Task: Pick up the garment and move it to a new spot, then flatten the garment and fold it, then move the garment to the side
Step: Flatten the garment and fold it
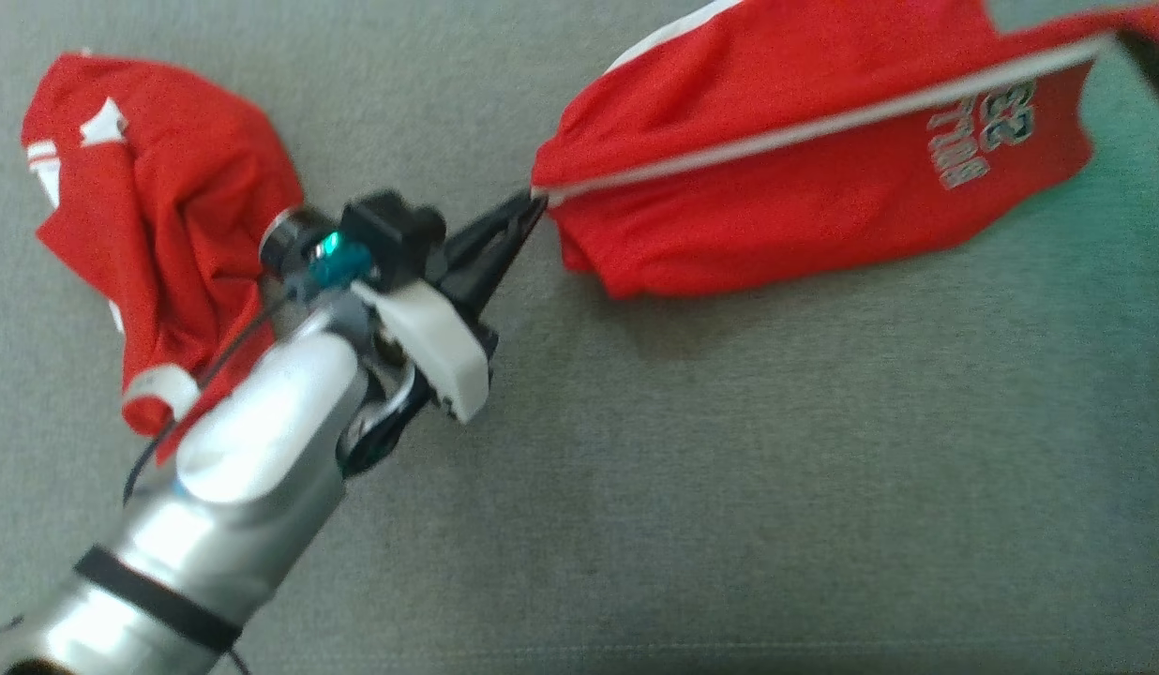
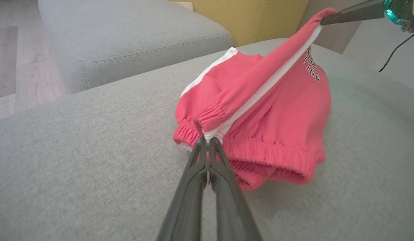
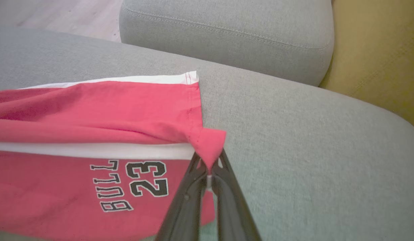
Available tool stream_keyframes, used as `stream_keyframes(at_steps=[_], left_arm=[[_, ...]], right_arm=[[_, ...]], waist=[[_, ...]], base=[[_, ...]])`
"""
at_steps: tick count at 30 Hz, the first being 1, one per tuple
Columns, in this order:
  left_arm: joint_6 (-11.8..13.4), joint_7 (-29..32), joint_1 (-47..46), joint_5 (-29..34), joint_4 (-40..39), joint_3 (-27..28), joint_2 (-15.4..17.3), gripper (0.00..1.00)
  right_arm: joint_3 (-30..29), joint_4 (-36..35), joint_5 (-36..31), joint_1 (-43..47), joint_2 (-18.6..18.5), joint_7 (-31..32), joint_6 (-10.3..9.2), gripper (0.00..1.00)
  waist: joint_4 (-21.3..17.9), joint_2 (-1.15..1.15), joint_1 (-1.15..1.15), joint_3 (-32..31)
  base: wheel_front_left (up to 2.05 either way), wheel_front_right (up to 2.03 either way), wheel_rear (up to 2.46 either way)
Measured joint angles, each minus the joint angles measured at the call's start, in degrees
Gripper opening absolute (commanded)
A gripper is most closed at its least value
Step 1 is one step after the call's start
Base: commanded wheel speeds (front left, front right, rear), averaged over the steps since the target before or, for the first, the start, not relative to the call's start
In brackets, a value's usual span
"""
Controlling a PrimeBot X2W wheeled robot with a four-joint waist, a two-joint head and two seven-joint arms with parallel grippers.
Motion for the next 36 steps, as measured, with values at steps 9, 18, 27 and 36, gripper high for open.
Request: stream_keyframes(at_steps=[9, 18, 27, 36], left_arm=[[-0.82, -1.21, -8.9, 0.55, 5.04, -0.13, -3.34, 0.0], [-1.3, -3.16, -13.83, 1.33, 10.87, -0.49, -6.65, 0.0], [-1.27, -4.49, -16.83, 1.46, 15.37, -0.71, -9.24, 1.0], [-0.01, -4.68, -17.53, 1.51, 17.63, 1.15, -9.51, 1.0]], right_arm=[[2.78, 4.14, -3.75, -11.79, 0.23, 3.45, 0.0, 0.0], [5.72, 8.49, -4.69, -17.95, 0.94, 3.83, 0.0, 0.0], [7.6, 11.15, -4.2, -21.44, 1.86, -1.11, 0.0, 1.0], [7.1, 17.13, -5.54, -25.13, 3.55, -12.2, -0.01, 1.0]], waist=[[3.79, 0.0, 0.0, 6.37], [5.68, 0.0, 0.01, 10.02], [6.95, 0.0, 0.01, 12.43], [6.64, 0.0, 0.0, 12.72]], base=[[0.0, 0.0, 0.0], [0.0, 0.0, 0.0], [0.0, 0.0, 0.0], [0.0, 0.0, 0.0]])
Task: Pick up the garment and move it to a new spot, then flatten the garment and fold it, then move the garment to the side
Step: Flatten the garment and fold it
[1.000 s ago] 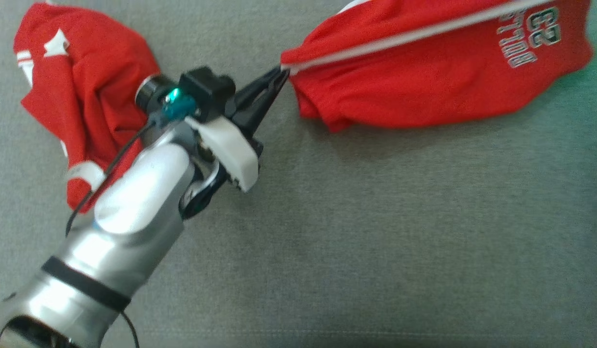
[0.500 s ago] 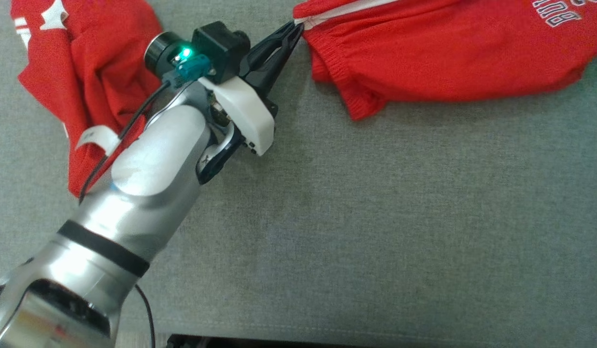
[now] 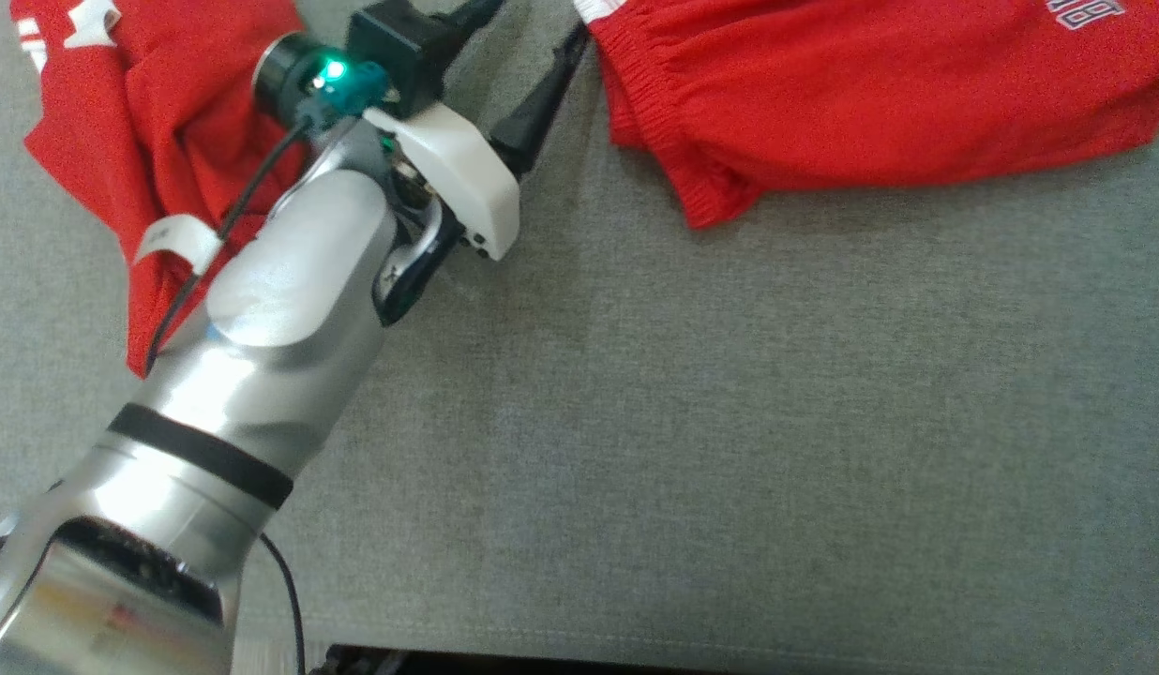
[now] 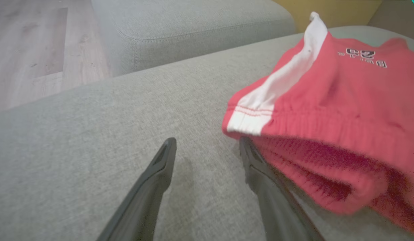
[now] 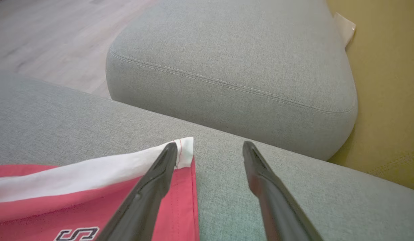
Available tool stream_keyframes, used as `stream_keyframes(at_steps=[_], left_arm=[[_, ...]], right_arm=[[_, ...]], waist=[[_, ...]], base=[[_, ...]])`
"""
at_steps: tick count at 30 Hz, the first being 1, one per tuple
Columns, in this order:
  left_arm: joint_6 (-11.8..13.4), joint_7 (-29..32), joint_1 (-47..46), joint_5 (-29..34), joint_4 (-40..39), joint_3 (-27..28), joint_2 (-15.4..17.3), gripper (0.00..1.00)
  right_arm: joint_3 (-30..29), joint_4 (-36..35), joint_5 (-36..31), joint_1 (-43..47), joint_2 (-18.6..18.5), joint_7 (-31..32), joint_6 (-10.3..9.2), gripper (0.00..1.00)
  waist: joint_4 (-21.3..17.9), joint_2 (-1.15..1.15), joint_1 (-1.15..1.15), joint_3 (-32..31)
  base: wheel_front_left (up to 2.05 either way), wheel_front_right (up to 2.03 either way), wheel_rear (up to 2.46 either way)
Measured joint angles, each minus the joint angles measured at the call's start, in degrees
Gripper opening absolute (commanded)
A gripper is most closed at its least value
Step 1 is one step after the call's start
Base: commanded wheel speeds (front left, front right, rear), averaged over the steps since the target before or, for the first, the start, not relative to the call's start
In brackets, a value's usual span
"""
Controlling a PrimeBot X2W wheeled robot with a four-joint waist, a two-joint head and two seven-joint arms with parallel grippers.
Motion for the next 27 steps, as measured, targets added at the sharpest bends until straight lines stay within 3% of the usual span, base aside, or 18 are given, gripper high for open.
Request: stream_keyframes(at_steps=[6, 13, 23, 27], left_arm=[[0.8, -0.01, 1.35, 0.47, -1.78, 4.05, 0.56, 1.0], [2.85, -0.35, 9.12, 1.48, -7.46, 10.95, 1.88, 1.0], [5.89, -0.36, 23.7, 3.27, -16.35, 22.47, 0.65, 1.0], [6.39, -0.36, 30.38, 6.62, -19.86, 26.36, 0.14, 1.0]], right_arm=[[-0.79, 1.96, 1.77, 1.42, 2.33, -8.01, 0.0, 1.0], [-4.34, 1.78, 4.36, 8.94, 5.38, -18.74, 0.0, 1.0], [-10.72, -0.29, 5.84, 23.95, 10.78, -27.42, 0.0, 1.0], [-14.13, -2.24, 1.8, 30.92, 13.41, -28.56, 0.0, 1.0]], waist=[[-1.78, 0.0, 0.0, -2.48], [-4.26, 0.0, -0.01, -7.53], [-7.44, 0.01, -0.01, -16.51], [-8.26, 0.01, -0.01, -19.93]], base=[[0.0, 0.0, 0.0], [0.0, 0.0, 0.0], [0.0, 0.0, 0.0], [0.0, 0.0, 0.0]])
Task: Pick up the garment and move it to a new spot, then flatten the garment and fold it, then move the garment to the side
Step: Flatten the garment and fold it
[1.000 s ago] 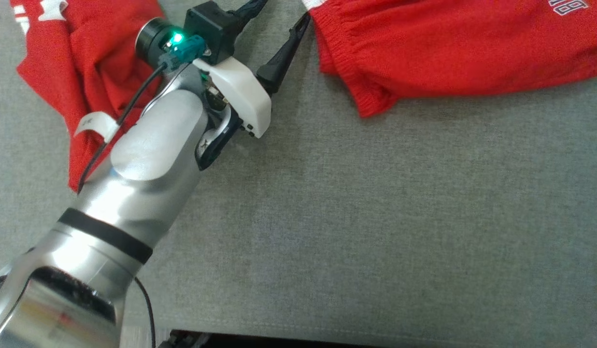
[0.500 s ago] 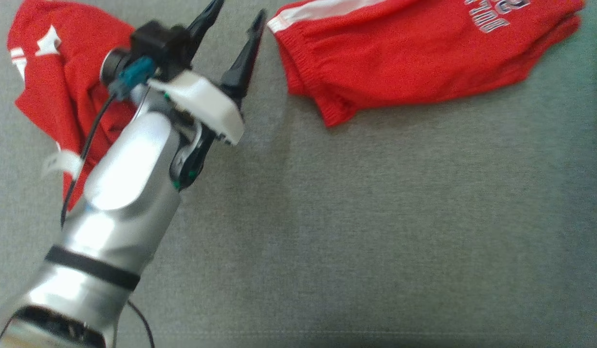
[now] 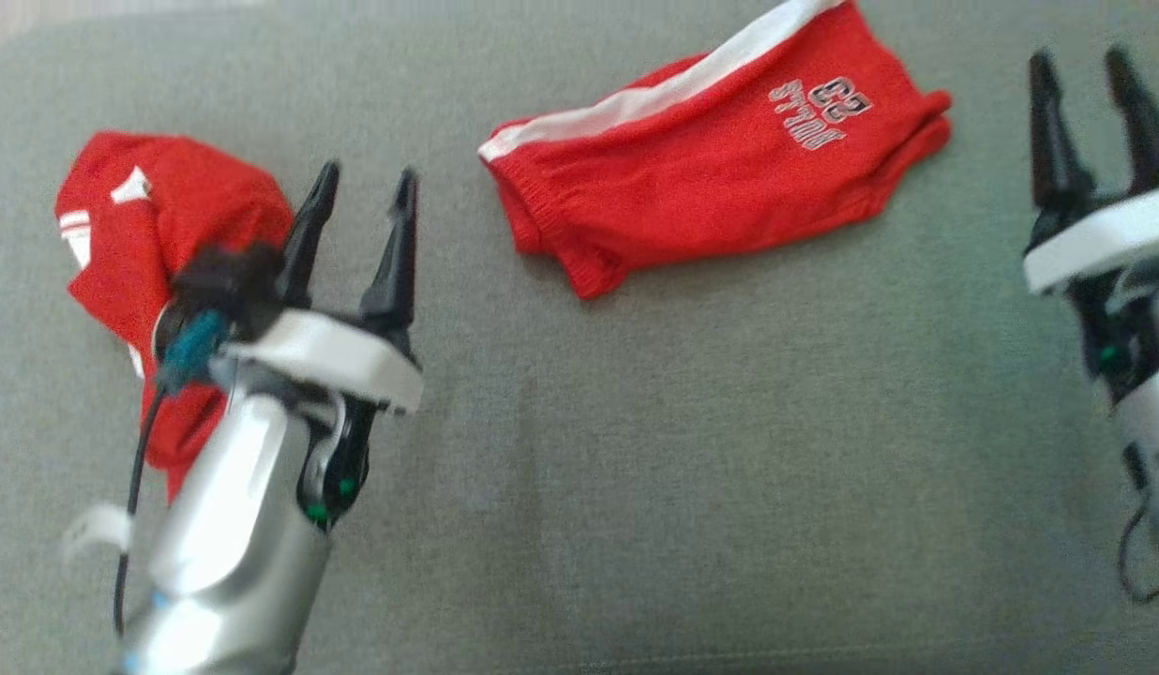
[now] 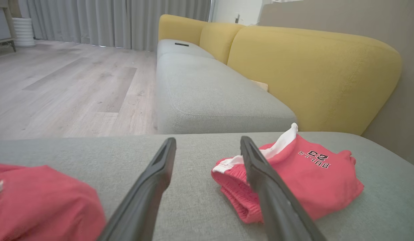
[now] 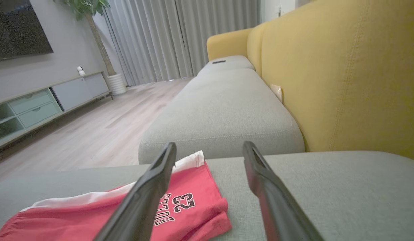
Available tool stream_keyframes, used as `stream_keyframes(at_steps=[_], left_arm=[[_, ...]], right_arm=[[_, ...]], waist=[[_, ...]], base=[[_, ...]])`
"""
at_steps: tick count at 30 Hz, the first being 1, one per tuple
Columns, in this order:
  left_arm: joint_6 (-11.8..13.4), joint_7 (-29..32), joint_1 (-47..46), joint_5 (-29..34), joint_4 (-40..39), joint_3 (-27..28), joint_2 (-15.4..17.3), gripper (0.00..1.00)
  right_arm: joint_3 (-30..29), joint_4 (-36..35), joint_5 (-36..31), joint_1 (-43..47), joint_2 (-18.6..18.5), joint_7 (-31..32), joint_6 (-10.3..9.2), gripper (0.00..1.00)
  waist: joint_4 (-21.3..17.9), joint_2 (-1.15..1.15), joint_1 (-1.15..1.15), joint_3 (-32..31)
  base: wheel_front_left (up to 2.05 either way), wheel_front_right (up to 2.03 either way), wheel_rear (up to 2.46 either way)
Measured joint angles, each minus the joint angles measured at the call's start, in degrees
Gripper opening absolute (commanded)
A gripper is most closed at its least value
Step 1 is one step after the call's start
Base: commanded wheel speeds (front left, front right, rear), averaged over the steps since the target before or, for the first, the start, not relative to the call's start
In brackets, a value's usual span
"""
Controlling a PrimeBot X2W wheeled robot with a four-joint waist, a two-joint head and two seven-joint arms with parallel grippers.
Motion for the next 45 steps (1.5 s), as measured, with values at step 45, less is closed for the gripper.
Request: stream_keyframes(at_steps=[45], left_arm=[[-4.14, 0.01, 16.3, 6.09, -8.95, 10.02, -5.75, 1.0]], right_arm=[[-39.14, -0.6, -3.16, 9.65, 21.85, 20.22, 0.0, 1.0]], waist=[[5.01, 0.0, 0.0, 0.32]], base=[[0.0, 0.0, 0.0]])
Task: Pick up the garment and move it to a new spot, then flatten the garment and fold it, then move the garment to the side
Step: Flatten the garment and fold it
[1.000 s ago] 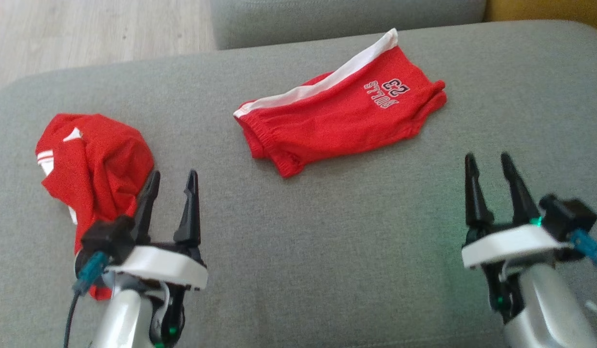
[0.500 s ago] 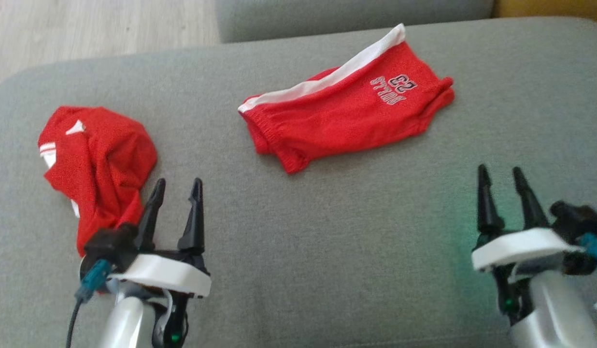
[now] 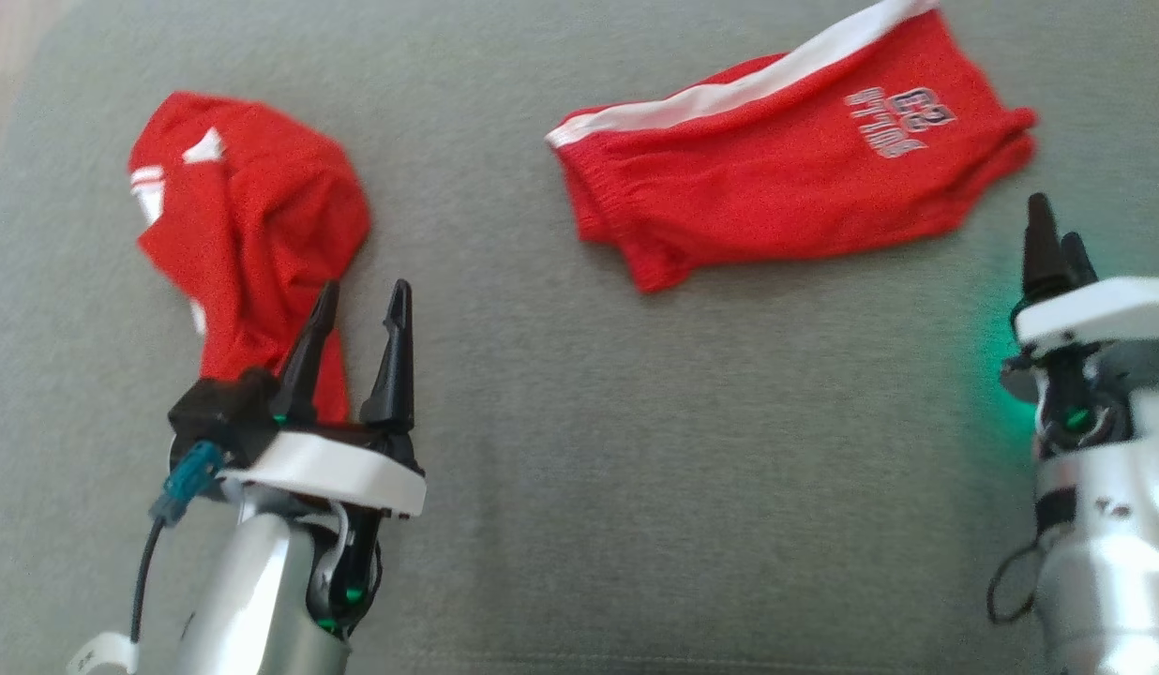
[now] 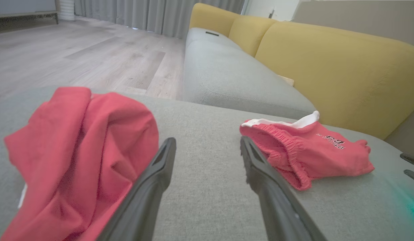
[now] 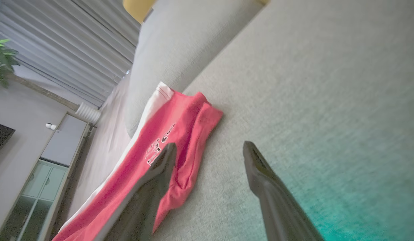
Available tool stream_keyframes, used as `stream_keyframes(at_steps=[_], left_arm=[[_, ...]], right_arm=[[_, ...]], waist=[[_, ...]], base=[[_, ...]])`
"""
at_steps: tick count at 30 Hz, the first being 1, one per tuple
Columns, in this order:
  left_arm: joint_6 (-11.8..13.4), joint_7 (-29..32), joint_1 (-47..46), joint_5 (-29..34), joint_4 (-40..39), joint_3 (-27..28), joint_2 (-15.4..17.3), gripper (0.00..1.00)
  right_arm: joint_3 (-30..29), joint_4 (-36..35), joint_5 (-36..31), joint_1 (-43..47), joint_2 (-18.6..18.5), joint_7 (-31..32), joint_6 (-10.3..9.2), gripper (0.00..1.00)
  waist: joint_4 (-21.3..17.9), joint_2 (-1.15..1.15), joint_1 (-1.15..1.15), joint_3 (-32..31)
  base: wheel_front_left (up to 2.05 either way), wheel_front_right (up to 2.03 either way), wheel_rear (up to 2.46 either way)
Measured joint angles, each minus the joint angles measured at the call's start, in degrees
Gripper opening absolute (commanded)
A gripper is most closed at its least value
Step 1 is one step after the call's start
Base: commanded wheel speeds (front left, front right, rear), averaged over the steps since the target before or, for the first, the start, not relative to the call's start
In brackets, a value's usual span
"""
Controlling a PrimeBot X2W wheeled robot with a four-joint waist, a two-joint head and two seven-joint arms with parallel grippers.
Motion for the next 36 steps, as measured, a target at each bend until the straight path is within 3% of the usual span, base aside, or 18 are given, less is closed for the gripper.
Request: stream_keyframes(at_steps=[5, 12, 32, 33, 34, 36], left_arm=[[-0.01, -0.01, -0.92, -0.8, 0.79, -0.56, -0.18, 1.0], [-0.01, -0.01, -1.85, -0.69, 1.05, -2.18, -0.25, 1.0], [0.85, -0.01, -5.0, -2.44, -0.23, -4.27, -0.4, 1.0], [0.84, -0.01, -5.25, -2.47, -0.23, -4.37, -0.4, 1.0], [0.81, -0.01, -5.38, -2.45, -0.18, -4.66, -0.4, 1.0], [0.75, 0.0, -5.45, -2.29, 0.18, -5.47, -0.41, 1.0]], right_arm=[[-6.71, 6.69, 1.88, -6.33, -0.33, 4.25, 0.0, 1.0], [-11.21, 12.13, 1.15, -10.66, -2.99, 6.12, -0.01, 1.0], [-11.56, 23.19, -9.73, -26.32, -9.06, 8.83, -0.01, 1.0], [-11.36, 23.65, -10.37, -26.95, -9.35, 8.64, -0.01, 0.31], [-11.36, 23.98, -10.85, -27.43, -9.75, 8.4, -0.01, 0.0], [-11.38, 24.65, -11.0, -28.33, -10.03, 7.94, -0.01, 0.0]], waist=[[4.02, 0.0, 0.0, 1.8], [7.47, 0.0, 0.0, 2.61], [10.27, 0.0, 0.01, 9.03], [10.23, 0.0, 0.01, 9.3], [10.19, 0.0, 0.01, 9.52], [10.05, 0.0, 0.02, 9.63]], base=[[0.0, 0.0, 0.0], [0.0, 0.0, 0.0], [0.0, 0.0, 0.0], [0.0, 0.0, 0.0], [0.0, 0.0, 0.0], [0.0, 0.0, 0.0]])
